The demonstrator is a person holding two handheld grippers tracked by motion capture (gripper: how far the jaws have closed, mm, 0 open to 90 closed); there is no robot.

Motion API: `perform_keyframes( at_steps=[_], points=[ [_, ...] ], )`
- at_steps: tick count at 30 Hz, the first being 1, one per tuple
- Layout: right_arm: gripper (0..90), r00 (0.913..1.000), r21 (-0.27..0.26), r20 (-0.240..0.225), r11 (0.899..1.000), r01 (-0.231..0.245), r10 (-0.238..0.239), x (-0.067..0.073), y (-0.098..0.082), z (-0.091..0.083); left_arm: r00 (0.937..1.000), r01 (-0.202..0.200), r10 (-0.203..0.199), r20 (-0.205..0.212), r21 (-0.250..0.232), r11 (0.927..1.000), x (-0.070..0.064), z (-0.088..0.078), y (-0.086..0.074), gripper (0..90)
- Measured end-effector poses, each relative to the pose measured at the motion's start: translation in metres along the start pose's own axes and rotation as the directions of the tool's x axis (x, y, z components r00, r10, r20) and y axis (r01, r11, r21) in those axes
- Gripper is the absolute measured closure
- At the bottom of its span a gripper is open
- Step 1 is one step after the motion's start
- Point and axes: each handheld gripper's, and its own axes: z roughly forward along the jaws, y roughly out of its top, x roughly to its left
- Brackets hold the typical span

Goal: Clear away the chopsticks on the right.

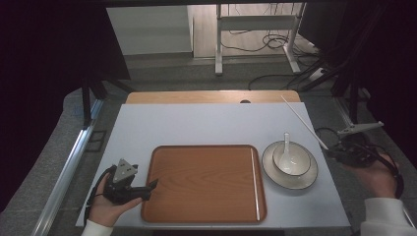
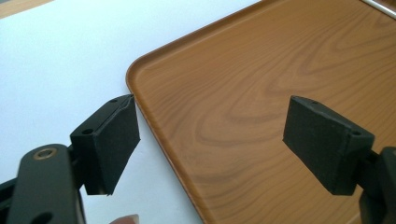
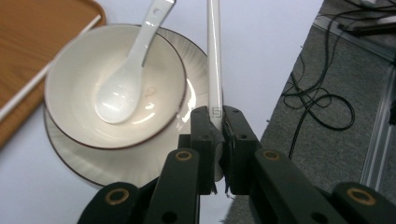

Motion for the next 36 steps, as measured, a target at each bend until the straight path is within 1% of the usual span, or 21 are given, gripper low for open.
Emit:
perform_keyframes(
  at_steps=[1,3,4,5,7,10,11,12,14,15,16,17,18,19,22,25,27,28,33,34,36],
  points=[
    [83.9,0.9998,-0.009,-0.01,1.0,-0.018,0.018,0.008,-0.002,0.001,1.0,0.003,-0.003,-0.002,0.002,1.0,0.0,0.0,0.0,18.1],
    [83.9,0.9981,-0.027,-0.039,0.998,-0.05,0.048,0.014,-0.004,0.002,1.0,0.004,-0.004,-0.004,0.006,1.0,0.001,0.001,0.0,18.0],
    [83.9,0.9981,-0.027,-0.039,0.998,-0.05,0.048,0.014,-0.004,0.002,1.0,0.005,-0.005,-0.004,0.007,1.0,0.001,0.001,0.0,18.0],
    [83.9,0.9971,-0.039,-0.052,0.998,-0.057,0.055,0.018,-0.005,0.002,1.0,0.004,-0.004,-0.004,0.008,1.0,0.001,0.002,0.0,18.1],
    [83.9,0.9966,-0.055,-0.059,0.997,-0.06,0.057,0.027,-0.007,0.001,1.0,0.002,-0.002,-0.001,0.013,0.9999,0.0,0.003,0.0,18.1],
    [83.9,0.9904,-0.114,-0.104,0.988,-0.102,0.09,0.035,-0.016,-0.004,1.0,-0.004,0.004,0.001,0.023,0.9997,-0.002,0.004,0.0,18.0],
    [83.9,0.9888,-0.124,-0.114,0.986,-0.111,0.097,0.036,-0.019,-0.004,1.0,-0.005,0.005,0.002,0.023,0.9997,-0.002,0.004,0.0,18.0],
    [83.9,0.9866,-0.121,-0.128,0.986,-0.116,0.101,0.037,-0.022,-0.003,1.0,-0.006,0.006,0.002,0.023,0.9997,-0.003,0.004,0.0,18.0],
    [83.9,0.9861,-0.11,-0.135,0.988,-0.112,0.097,0.039,-0.024,-0.004,1.0,-0.007,0.007,0.003,0.022,0.9997,-0.003,0.004,0.0,18.0],
    [83.9,0.9856,-0.108,-0.129,0.986,-0.123,0.109,0.041,-0.028,-0.006,1.0,-0.007,0.007,0.002,0.021,0.9997,-0.003,0.004,0.0,18.0],
    [83.9,0.9856,-0.108,-0.129,0.986,-0.123,0.109,0.041,-0.028,-0.006,1.0,-0.007,0.007,0.002,0.021,0.9998,-0.003,0.004,0.0,18.0],
    [83.8,0.9811,-0.115,-0.154,0.984,-0.135,0.117,0.044,-0.031,-0.006,1.0,-0.006,0.006,0.002,0.02,0.9998,-0.003,0.004,0.0,18.0],
    [83.8,0.9786,-0.122,-0.17,0.983,-0.138,0.116,0.045,-0.033,-0.005,1.0,-0.004,0.004,0.002,0.019,0.9998,-0.003,0.004,0.0,18.0],
    [83.8,0.9757,-0.113,-0.186,0.984,-0.138,0.116,0.052,-0.036,-0.002,1.0,-0.003,0.003,0.002,0.019,0.9998,-0.003,0.004,0.0,18.0],
    [83.9,0.974,-0.097,-0.202,0.987,-0.125,0.104,0.061,-0.035,0.005,1.0,-0.008,0.008,0.005,0.02,0.9998,-0.003,0.004,0.001,18.1],
    [83.9,0.9737,-0.092,-0.206,0.989,-0.12,0.099,0.063,-0.034,0.007,0.9999,-0.011,0.01,0.01,0.015,0.9998,-0.003,0.003,0.001,18.1],
    [83.9,0.975,-0.098,-0.202,0.988,-0.115,0.094,0.066,-0.033,0.008,0.9999,-0.01,0.01,0.011,0.011,0.9999,-0.003,0.003,0.002,18.1],
    [83.9,0.9741,-0.098,-0.205,0.988,-0.119,0.097,0.068,-0.033,0.007,0.9999,-0.009,0.009,0.011,0.01,0.9999,-0.003,0.002,0.002,18.1],
    [83.9,0.9738,-0.099,-0.212,0.99,-0.105,0.082,0.073,-0.03,0.007,0.9999,-0.01,0.01,0.011,0.009,0.9999,-0.003,0.002,0.002,18.0],
    [83.8,0.9726,-0.101,-0.219,0.99,-0.103,0.079,0.075,-0.029,0.007,0.9999,-0.011,0.011,0.012,0.009,0.9999,-0.003,0.003,0.002,18.1],
    [83.8,0.9655,-0.102,-0.249,0.989,-0.106,0.078,0.078,-0.028,0.008,0.9998,-0.014,0.014,0.012,0.012,0.9998,-0.004,0.003,0.002,18.1]
  ],
)
